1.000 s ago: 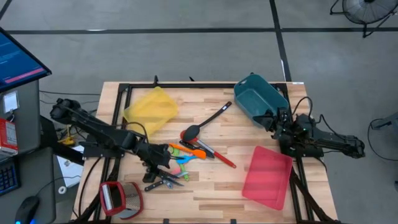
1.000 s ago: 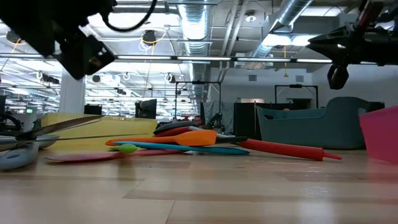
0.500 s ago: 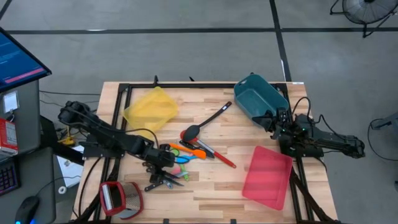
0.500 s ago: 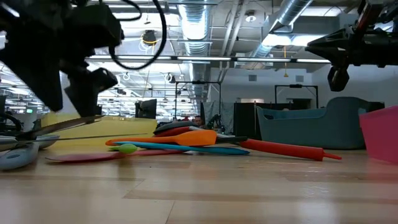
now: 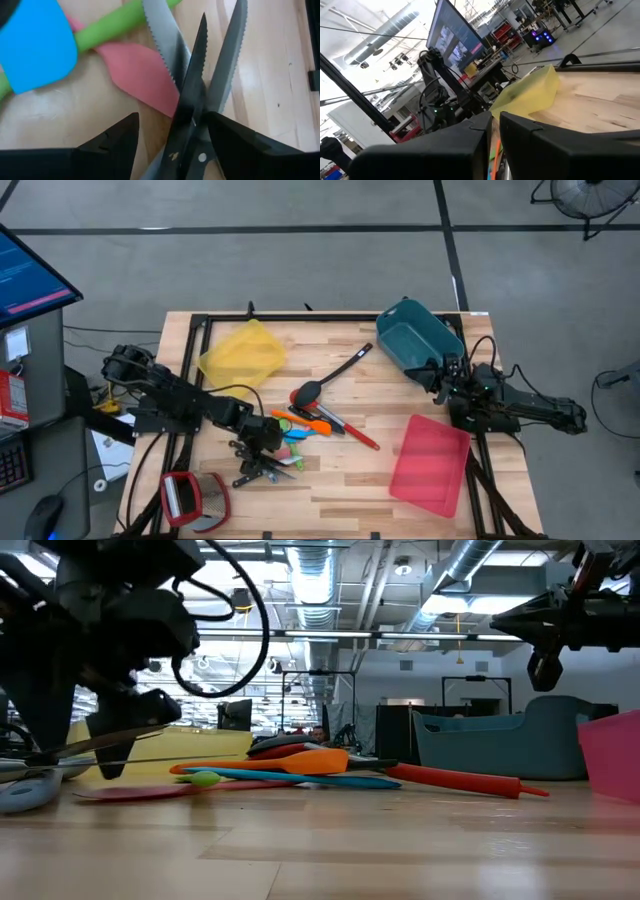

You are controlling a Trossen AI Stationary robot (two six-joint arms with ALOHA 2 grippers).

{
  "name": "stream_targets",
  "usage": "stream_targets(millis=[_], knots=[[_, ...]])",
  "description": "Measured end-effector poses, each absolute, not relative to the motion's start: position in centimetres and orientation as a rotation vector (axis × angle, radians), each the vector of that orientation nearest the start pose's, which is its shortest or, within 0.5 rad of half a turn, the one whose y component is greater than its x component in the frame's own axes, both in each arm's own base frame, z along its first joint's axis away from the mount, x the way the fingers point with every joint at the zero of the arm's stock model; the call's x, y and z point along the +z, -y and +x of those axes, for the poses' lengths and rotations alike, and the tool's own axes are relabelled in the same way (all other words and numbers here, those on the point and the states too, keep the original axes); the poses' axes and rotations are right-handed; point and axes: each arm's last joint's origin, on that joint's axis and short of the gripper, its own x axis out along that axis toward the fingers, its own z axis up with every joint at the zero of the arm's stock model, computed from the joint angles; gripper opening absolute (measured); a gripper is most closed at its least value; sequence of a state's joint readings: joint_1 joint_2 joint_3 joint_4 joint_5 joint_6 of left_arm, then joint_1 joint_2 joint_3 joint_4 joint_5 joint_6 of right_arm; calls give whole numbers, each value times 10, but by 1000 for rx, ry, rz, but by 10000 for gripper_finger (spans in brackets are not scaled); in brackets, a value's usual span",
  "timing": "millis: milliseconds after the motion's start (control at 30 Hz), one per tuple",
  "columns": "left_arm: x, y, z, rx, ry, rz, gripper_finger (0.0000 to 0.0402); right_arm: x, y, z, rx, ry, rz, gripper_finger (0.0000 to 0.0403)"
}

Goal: Pick & Place Kitchen Items
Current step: Put the black knife into the yellow bin

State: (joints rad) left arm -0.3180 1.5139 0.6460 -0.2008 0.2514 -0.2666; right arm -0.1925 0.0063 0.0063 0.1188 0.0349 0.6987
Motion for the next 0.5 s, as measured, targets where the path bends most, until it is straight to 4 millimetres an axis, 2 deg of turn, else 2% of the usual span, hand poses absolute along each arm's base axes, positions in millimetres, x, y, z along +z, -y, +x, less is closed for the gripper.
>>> stream_targets(millis=[267,500], knots=[[130,87,237,-402,-1129,-220,171,177,20,95,-176,193,686,35],[130,87,238,-414,-1114,-225,97,176,20,95,-179,188,684,35]])
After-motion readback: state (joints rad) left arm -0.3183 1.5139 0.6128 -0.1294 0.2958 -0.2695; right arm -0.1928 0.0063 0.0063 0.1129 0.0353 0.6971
